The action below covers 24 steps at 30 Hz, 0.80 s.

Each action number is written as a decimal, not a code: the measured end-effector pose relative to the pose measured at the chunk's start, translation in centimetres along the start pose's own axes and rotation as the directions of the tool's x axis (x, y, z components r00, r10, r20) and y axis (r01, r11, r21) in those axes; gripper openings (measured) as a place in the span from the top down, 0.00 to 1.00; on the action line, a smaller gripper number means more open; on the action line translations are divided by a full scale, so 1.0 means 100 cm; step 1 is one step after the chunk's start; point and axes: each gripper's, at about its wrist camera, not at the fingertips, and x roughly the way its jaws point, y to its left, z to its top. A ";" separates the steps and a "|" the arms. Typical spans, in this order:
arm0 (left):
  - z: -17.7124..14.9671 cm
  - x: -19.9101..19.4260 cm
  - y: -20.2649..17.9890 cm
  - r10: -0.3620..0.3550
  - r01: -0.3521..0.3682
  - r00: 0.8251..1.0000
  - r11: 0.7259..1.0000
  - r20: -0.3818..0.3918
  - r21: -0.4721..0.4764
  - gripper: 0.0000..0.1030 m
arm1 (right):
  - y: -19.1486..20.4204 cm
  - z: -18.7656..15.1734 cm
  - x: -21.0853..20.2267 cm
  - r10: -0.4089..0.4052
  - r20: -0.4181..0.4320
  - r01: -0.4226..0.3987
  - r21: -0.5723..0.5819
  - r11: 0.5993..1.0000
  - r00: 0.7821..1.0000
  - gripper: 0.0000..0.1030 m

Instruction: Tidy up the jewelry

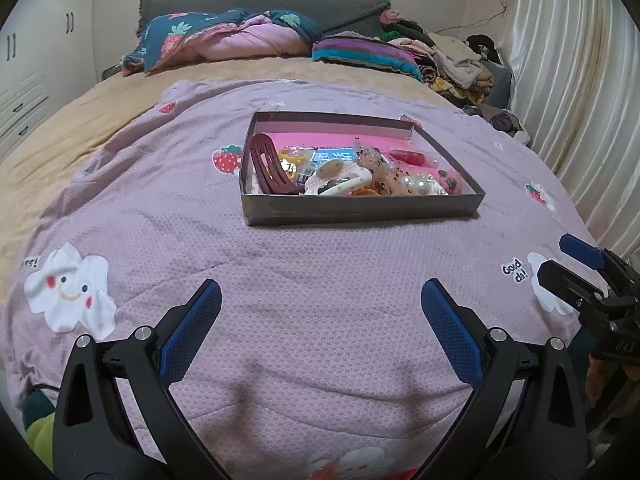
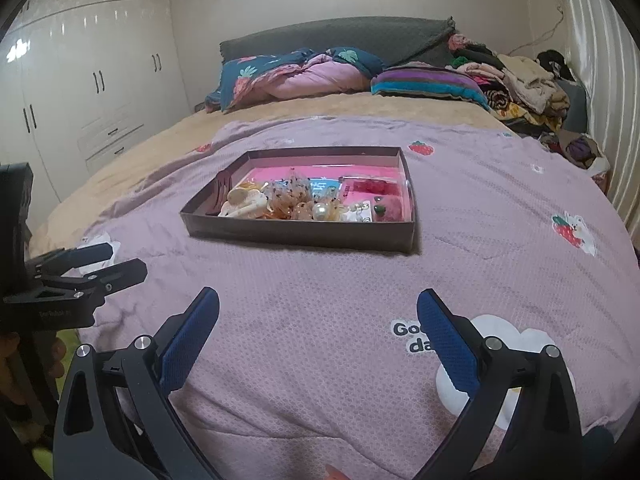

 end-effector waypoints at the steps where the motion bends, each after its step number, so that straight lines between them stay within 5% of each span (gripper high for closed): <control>1: 0.000 0.000 0.000 0.001 -0.001 1.000 1.000 0.001 -0.003 0.09 | 0.000 0.000 0.000 0.000 0.001 0.000 -0.001 1.000 1.000 0.04; 24: -0.001 0.002 0.000 0.022 -0.022 1.000 1.000 -0.007 -0.009 0.09 | 0.000 0.002 0.000 0.005 -0.008 -0.005 0.010 1.000 1.000 0.04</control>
